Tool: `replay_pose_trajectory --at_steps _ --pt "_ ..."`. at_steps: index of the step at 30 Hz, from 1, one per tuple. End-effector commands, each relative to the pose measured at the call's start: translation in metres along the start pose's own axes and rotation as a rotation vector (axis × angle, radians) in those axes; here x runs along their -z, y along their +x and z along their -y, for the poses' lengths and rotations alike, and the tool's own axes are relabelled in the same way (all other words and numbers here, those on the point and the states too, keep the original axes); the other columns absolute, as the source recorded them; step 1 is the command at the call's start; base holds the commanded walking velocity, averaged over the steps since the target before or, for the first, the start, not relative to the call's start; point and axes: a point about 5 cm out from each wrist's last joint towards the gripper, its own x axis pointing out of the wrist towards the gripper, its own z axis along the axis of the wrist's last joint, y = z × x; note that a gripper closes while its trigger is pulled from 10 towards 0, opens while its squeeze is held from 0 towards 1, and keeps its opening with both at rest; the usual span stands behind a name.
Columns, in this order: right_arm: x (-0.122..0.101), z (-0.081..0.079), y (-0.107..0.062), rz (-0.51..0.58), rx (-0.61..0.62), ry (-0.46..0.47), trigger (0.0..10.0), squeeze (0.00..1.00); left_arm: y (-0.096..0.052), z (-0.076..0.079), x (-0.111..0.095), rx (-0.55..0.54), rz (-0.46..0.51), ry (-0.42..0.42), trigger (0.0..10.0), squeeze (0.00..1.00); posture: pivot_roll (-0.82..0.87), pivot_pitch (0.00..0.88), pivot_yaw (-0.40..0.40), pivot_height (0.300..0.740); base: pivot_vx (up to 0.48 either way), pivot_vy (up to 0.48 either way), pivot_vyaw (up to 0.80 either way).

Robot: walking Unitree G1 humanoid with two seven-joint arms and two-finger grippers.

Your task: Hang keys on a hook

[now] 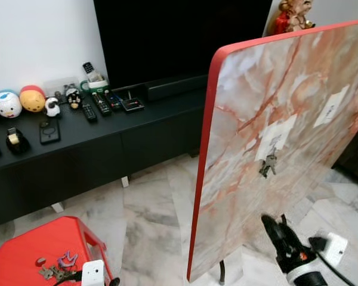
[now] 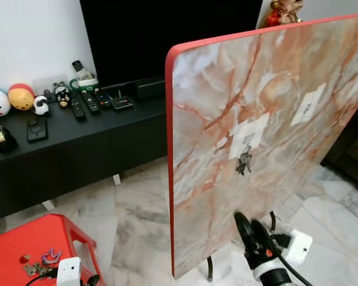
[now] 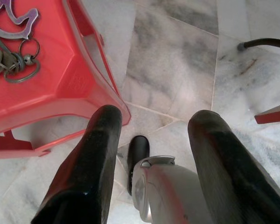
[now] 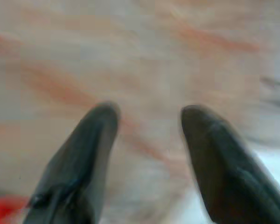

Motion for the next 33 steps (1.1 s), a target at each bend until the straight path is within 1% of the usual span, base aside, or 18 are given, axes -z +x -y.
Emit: replay_pose_trajectory --at_steps 1,2,3,5,6,8,10,13,15,16,17,18,20,23,26,29,31,33 --pt "0.007 0.021 0.001 -0.005 0.139 0.005 10.0 0.00 -0.001 0.000 0.004 0.005 -0.019 -0.007 10.0 0.00 -0.04 0.000 -0.047 0.740 0.000 0.000 0.00" --pt "0.020 0.033 0.007 -0.073 0.260 -0.037 10.0 0.00 0.000 0.001 0.003 0.011 -0.023 0.002 10.0 0.00 -0.04 0.000 -0.039 0.740 0.000 0.000 0.00" --pt "0.020 0.033 0.007 -0.073 0.260 -0.037 10.0 0.00 0.000 0.001 0.003 0.011 -0.023 0.002 10.0 0.00 -0.04 0.000 -0.039 0.740 0.000 0.000 0.00" --pt "0.034 0.038 0.012 -0.144 0.322 -0.066 10.0 0.00 0.000 0.000 0.003 0.012 -0.025 0.005 10.0 0.00 -0.04 0.000 -0.027 0.740 0.000 0.000 0.00" --pt "0.049 0.040 0.016 -0.206 0.384 0.012 10.0 0.00 0.000 -0.001 0.003 0.009 -0.026 0.005 10.0 0.00 -0.05 0.000 -0.013 0.740 0.000 0.000 0.00" --pt "0.059 0.040 0.016 -0.255 0.425 0.036 10.0 0.00 0.000 -0.001 0.002 0.010 -0.027 0.008 10.0 0.00 -0.05 0.000 -0.009 0.740 0.000 0.000 0.00" --pt "0.071 0.033 0.017 -0.326 0.388 -0.035 10.0 0.00 0.000 -0.002 0.003 0.016 -0.034 0.027 10.0 0.00 -0.05 0.000 0.000 0.740 0.000 0.000 0.00" --pt "0.081 0.029 0.017 -0.379 0.354 -0.069 10.0 0.00 0.000 -0.003 0.003 0.017 -0.038 0.037 10.0 0.00 -0.05 0.000 0.015 0.740 0.000 0.000 0.00" --pt "0.086 0.026 0.018 -0.423 0.294 -0.154 10.0 0.00 0.000 -0.004 0.003 0.019 -0.041 0.044 10.0 0.00 -0.06 0.000 0.029 0.740 0.000 0.000 0.00" --pt "0.086 0.026 0.019 -0.433 0.274 -0.190 10.0 0.00 0.000 -0.005 0.004 0.021 -0.043 0.051 10.0 0.00 -0.07 0.000 0.039 0.740 0.000 0.000 0.00" --pt "0.086 0.028 0.019 -0.423 0.282 -0.160 10.0 0.00 -0.001 -0.006 0.004 0.025 -0.045 0.059 10.0 0.00 -0.07 0.000 0.042 0.740 0.000 0.000 0.00" --pt "0.084 0.031 0.020 -0.399 0.303 -0.075 10.0 0.00 -0.001 -0.006 0.005 0.027 -0.045 0.060 10.0 0.00 -0.07 0.000 0.044 0.740 0.000 0.000 0.00" --pt "0.082 0.037 0.018 -0.392 0.355 -0.071 10.0 0.00 -0.001 -0.006 0.005 0.028 -0.044 0.062 10.0 0.00 -0.09 0.000 0.050 0.740 0.000 0.000 0.00" --pt "0.082 0.045 0.014 -0.387 0.440 -0.030 10.0 0.00 -0.002 -0.005 0.007 0.037 -0.049 0.066 10.0 0.00 -0.08 0.000 0.044 0.740 0.000 0.000 0.00" --pt "0.084 0.046 0.012 -0.397 0.459 -0.039 10.0 0.00 -0.002 -0.004 0.008 0.044 -0.051 0.065 10.0 0.00 -0.07 0.000 0.035 0.740 0.000 0.000 0.00" --pt "0.093 0.038 0.012 -0.421 0.442 -0.045 10.0 0.00 -0.002 -0.003 0.009 0.058 -0.059 0.077 10.0 0.00 -0.06 0.000 0.022 0.740 -0.080 0.000 0.00" --pt "0.092 0.037 0.013 -0.418 0.445 -0.075 10.0 0.00 -0.003 -0.003 0.010 0.057 -0.061 0.073 10.0 0.00 -0.06 0.000 0.019 0.740 -0.120 0.000 0.00" --pt "0.089 0.038 0.014 -0.399 0.459 -0.064 10.0 0.00 -0.003 -0.003 0.010 0.053 -0.063 0.065 10.0 0.00 -0.05 0.000 0.018 0.740 0.000 0.000 0.00"
